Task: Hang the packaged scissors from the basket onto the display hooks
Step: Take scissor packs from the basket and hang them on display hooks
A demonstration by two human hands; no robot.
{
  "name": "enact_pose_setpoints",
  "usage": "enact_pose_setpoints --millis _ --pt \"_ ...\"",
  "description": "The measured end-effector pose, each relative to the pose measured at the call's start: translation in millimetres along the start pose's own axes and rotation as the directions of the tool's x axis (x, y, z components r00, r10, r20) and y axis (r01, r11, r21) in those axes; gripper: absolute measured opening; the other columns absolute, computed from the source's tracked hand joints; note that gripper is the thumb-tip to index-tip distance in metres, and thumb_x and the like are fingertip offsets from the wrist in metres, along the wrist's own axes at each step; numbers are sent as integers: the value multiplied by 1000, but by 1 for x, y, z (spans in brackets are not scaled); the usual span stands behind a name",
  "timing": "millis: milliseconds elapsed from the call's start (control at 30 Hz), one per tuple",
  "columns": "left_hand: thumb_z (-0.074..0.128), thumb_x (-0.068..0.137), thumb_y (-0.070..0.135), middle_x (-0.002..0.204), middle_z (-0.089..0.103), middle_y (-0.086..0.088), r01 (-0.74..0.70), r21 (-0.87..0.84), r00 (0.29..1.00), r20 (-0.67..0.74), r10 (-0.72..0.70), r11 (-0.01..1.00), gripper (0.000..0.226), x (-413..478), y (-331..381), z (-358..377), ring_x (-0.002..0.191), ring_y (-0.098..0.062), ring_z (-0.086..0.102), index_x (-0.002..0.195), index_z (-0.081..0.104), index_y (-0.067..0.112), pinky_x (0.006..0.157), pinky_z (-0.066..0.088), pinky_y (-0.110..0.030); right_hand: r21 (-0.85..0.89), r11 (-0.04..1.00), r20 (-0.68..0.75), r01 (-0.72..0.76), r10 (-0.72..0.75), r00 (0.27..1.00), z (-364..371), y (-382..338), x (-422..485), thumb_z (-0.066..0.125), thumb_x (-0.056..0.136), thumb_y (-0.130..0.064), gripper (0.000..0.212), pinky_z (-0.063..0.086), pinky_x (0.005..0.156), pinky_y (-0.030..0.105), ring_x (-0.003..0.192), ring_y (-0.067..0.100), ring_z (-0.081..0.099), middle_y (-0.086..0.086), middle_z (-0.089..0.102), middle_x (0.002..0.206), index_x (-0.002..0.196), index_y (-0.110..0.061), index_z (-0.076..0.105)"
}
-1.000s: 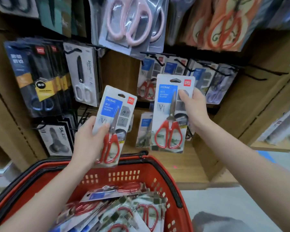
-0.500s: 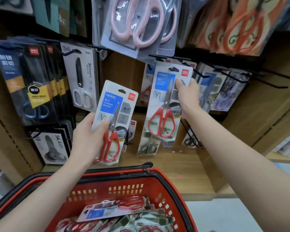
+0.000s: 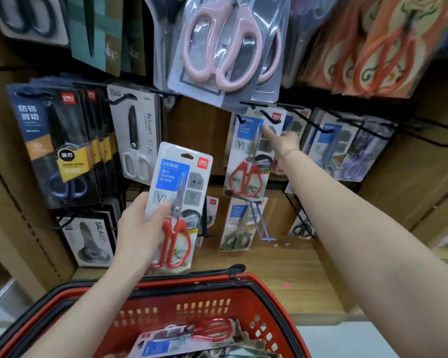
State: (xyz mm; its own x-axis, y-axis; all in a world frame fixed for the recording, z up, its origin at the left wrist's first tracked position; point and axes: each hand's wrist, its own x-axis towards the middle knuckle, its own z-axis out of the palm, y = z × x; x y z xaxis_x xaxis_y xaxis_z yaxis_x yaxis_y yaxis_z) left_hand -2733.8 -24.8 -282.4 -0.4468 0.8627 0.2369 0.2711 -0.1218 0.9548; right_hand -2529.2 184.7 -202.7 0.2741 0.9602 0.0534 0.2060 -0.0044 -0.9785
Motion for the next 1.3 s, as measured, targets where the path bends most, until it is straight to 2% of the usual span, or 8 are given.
enact_pose_setpoints --millis 100,200,300,433,667,867,1100,1300 --pt "55 94 22 88 68 2 30 -53 1000 11 -29 998 8 -2 4 3 82 -11 65 94 62 17 66 50 -22 -40 998 -68 39 -42 997 1 1 -12 65 88 -28 48 42 100 35 107 19 52 7 56 121 125 -4 48" --pt "57 93 23 92 71 -3 111 -167 993 55 -103 980 8 -7 11 10 89 -22 68 95 64 21 81 54 -43 -74 984 -138 164 -173 975 -6 10 -44 62 90 -19 39 42 98 29 109 20 53 9 52 121 121 -6 43" --pt "56 91 18 91 72 -1 145 -257 987 102 -122 956 10 -15 19 22 86 -20 69 96 65 19 75 54 -35 -41 955 111 294 -288 951 -26 25 -111 51 96 -30 33 40 88 13 104 4 52 -5 51 114 124 -14 41" --pt "55 93 13 85 70 2 26 -203 970 240 25 979 10 -33 32 51 77 -4 66 93 64 16 64 49 -16 151 972 391 181 -227 892 -54 46 -165 51 95 -32 24 54 82 23 102 7 64 -5 64 114 115 -19 51" --pt "63 89 18 86 70 12 -174 -92 878 436 197 980 8 -53 53 102 79 1 65 92 64 25 65 48 -13 227 955 199 193 -240 950 -118 62 -164 50 96 -13 18 56 80 38 96 19 69 1 73 104 106 -13 65" --pt "61 91 15 102 60 10 -342 42 887 345 308 939 15 -6 63 126 93 1 56 101 55 24 75 42 -6 133 954 66 269 -280 958 -163 44 -123 48 98 -15 17 55 85 43 97 16 68 0 71 108 96 -25 61" --pt "63 90 20 143 42 -6 -191 114 972 159 171 975 58 81 43 143 126 -13 41 142 36 15 94 34 -21 27 928 38 372 -372 927 -149 26 -85 48 98 -19 14 51 90 52 101 20 65 1 68 106 92 -28 57" --pt "63 90 24 143 46 -9 24 62 985 169 -34 998 67 113 42 157 130 -24 45 146 28 14 101 40 -37 -73 915 25 396 -395 918 -126 15 -58 50 96 -20 14 49 92 49 101 18 63 2 67 107 105 -13 59"
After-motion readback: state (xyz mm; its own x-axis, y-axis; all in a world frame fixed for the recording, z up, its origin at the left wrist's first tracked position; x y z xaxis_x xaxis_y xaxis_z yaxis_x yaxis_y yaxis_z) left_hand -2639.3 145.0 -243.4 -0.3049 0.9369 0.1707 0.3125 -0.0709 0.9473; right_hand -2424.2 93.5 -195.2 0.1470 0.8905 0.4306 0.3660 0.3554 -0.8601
